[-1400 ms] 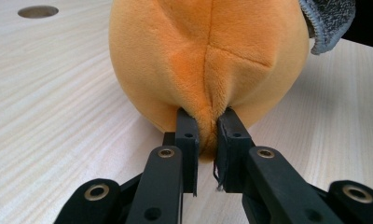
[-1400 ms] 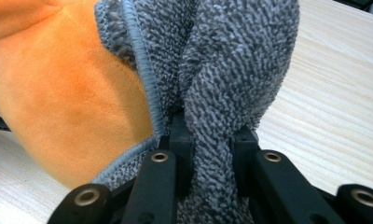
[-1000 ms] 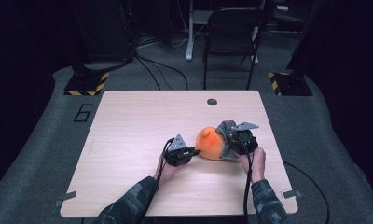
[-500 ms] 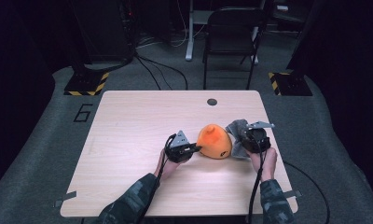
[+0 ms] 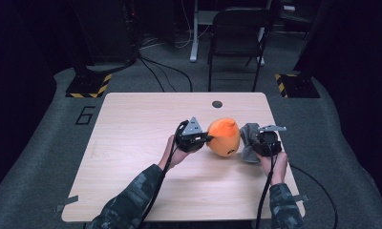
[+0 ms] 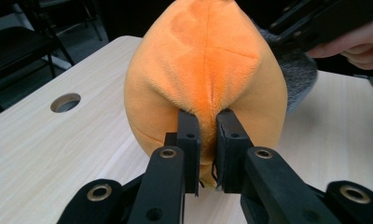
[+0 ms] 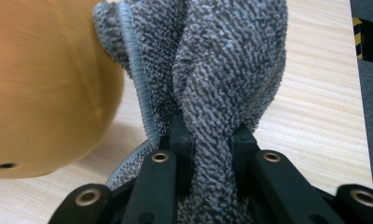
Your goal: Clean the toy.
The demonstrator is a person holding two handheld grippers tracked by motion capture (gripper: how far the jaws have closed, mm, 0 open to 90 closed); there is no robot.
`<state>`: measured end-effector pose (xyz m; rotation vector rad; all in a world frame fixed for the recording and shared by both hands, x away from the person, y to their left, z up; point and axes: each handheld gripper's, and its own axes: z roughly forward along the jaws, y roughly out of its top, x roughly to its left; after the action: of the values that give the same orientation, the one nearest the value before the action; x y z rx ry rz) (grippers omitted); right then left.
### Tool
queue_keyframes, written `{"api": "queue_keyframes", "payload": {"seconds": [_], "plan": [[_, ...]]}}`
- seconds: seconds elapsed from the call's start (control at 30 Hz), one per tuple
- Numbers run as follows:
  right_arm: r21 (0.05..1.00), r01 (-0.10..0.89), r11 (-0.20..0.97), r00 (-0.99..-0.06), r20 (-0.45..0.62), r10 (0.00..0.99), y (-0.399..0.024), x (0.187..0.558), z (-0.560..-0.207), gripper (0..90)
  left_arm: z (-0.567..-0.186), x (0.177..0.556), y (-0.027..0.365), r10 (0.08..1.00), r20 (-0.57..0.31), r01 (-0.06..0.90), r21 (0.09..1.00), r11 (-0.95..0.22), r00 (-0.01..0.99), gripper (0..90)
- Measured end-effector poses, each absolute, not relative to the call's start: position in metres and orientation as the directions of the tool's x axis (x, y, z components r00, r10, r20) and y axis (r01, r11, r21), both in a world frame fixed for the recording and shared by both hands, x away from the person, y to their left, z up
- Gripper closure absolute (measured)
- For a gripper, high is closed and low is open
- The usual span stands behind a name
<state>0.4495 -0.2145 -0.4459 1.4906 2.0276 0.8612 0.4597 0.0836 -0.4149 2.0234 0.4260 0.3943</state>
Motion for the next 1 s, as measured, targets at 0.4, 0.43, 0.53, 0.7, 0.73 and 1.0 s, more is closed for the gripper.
{"api": "queue_keyframes", "payload": {"seconds": [0.4,0.43,0.53,0.7,0.73,1.0], "plan": [[0.717,0.660,0.224,-0.309,-0.012,0.951,-0.210,0.450,-0.445,76.9,-0.388,0.451,0.095,0.384,0.171,0.128,0.758,-0.640,0.907,81.5],[0.717,0.661,0.221,-0.308,-0.009,0.951,-0.209,0.449,-0.444,76.9,-0.391,0.451,0.095,0.384,0.167,0.133,0.755,-0.642,0.908,81.5],[0.727,0.648,0.227,-0.323,-0.008,0.946,-0.206,0.447,-0.438,76.9,-0.402,0.453,0.096,0.381,0.148,0.151,0.744,-0.651,0.913,80.9],[0.795,0.563,0.225,-0.391,0.017,0.920,-0.195,0.432,-0.397,76.6,-0.417,0.455,0.088,0.378,0.111,0.178,0.740,-0.649,0.919,80.3],[0.809,0.544,0.225,-0.408,0.020,0.913,-0.191,0.427,-0.388,76.5,-0.418,0.456,0.087,0.377,0.105,0.178,0.744,-0.643,0.920,80.3],[0.843,0.445,0.301,-0.555,-0.004,0.832,-0.134,0.400,-0.357,76.4,-0.421,0.454,0.086,0.378,0.085,0.182,0.766,-0.616,0.922,79.7]]}}
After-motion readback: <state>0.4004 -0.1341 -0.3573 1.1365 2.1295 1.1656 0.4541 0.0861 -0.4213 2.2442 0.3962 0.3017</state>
